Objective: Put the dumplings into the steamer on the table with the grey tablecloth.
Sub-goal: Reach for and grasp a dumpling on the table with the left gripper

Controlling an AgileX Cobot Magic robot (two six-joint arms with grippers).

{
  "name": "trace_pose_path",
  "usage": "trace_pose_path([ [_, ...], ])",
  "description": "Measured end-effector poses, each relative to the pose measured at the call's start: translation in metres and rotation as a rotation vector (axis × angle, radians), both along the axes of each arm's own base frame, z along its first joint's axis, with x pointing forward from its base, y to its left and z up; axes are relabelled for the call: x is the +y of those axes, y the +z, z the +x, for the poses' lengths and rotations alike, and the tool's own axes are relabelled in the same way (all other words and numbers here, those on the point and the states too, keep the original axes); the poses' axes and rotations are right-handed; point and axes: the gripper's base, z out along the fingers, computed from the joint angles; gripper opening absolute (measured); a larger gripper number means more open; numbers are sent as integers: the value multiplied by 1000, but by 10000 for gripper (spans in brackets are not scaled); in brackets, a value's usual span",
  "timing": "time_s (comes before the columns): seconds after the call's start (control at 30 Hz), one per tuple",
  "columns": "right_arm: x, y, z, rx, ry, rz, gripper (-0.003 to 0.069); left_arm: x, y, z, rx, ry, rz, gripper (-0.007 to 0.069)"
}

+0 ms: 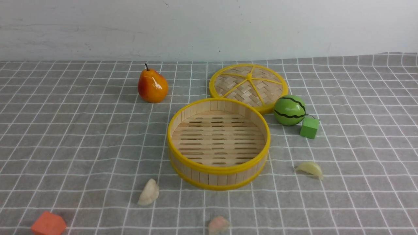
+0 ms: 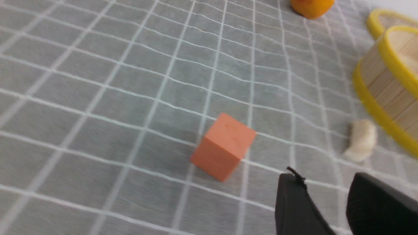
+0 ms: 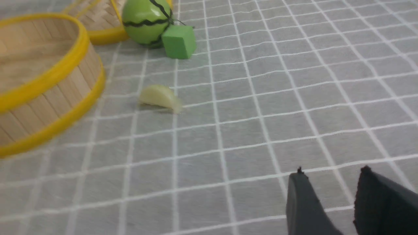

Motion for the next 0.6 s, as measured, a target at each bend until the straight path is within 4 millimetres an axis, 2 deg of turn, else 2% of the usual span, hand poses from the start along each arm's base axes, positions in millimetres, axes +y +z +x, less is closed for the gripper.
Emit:
trace_pose_path([
  [0.13,10,5,1,-32,-34,571,239,-11,7,1,4,57,-657,237],
  [0.2,12,8,2,-42,-44,761,239,-15,11,0,24,77,-948,237],
  [0.27,14,11,2,-43,-45,878,239,-17,13,1,32,83,-1103,237],
  [0.47,14,12,2,-49,-47,929,239,-18,15,1,34,83,-1190,237],
  [0.57,14,12,2,-52,-40,901,239,-19,19,-1,26,38,-1091,237],
  [0.6,14,13,2,-55,-29,864,239,-21,29,-3,3,-17,-991,237],
])
